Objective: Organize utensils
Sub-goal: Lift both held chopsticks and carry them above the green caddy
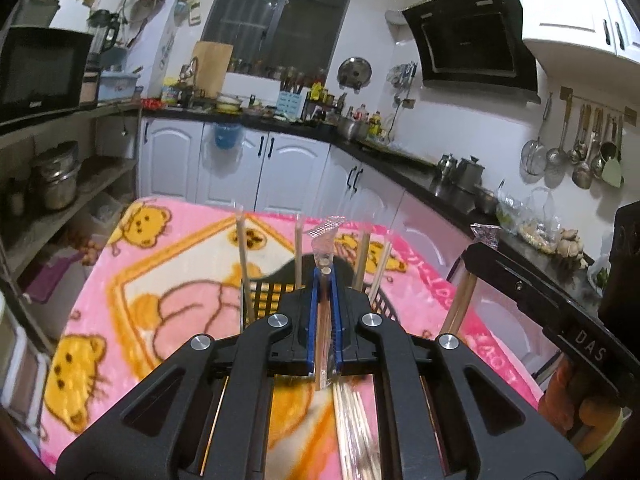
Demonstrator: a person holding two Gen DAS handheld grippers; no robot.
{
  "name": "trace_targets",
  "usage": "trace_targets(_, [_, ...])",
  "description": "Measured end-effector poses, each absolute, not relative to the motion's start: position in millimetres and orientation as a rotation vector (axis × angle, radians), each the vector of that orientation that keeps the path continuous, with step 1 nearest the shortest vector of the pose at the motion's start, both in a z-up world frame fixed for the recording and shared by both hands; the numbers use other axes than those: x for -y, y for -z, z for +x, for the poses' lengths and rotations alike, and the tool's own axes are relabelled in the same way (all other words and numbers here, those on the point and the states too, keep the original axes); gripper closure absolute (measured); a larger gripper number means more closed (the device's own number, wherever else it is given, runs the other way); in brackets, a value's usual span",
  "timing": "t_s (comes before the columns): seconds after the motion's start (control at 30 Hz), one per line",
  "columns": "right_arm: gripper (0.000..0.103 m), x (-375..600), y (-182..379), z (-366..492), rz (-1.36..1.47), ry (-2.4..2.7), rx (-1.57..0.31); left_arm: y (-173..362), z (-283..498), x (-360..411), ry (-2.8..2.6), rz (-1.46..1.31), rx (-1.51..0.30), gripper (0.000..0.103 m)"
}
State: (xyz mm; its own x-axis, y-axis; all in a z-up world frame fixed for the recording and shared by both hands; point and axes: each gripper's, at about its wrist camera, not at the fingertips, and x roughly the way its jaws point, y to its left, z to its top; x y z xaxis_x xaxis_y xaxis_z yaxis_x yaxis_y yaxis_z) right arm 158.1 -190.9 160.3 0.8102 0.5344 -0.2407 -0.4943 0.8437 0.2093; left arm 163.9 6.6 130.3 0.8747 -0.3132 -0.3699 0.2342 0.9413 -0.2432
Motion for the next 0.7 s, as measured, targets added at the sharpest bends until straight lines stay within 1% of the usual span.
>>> trace_targets(0.43, [0.098,190.8,-207.3,169.9,0.134,-0.535,-0.156,-175.3,171.8,-14.3,0.261,-0.174,-0.288,0.1])
trace_targets(0.7, [0.098,191.9,-225.7,186.6,0.14,-0.511,-0.09,-172.4,186.5,-27.9,0.219,-0.194,-0.284,0.1])
